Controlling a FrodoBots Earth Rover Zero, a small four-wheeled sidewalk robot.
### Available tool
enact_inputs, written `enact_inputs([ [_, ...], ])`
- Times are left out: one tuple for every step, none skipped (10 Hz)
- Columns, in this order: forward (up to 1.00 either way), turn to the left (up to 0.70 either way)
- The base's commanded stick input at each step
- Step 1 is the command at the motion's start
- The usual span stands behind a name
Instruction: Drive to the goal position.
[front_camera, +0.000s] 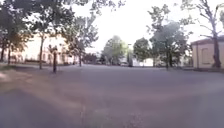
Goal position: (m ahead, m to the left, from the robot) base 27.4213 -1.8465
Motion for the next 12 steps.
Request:
enact_inputs([
  [0.7, 0.35],
  [0.7, 0.35],
  [0.7, 0.35],
  [0.7, 0.35],
  [0.7, 0.35],
  [0.7, 0.35],
  [0.7, 0.33],
  [0.7, 0.21],
  [0.7, 0.09],
  [0.7, 0.0],
  [0.7, 0.0],
  [0.7, 0.0],
])
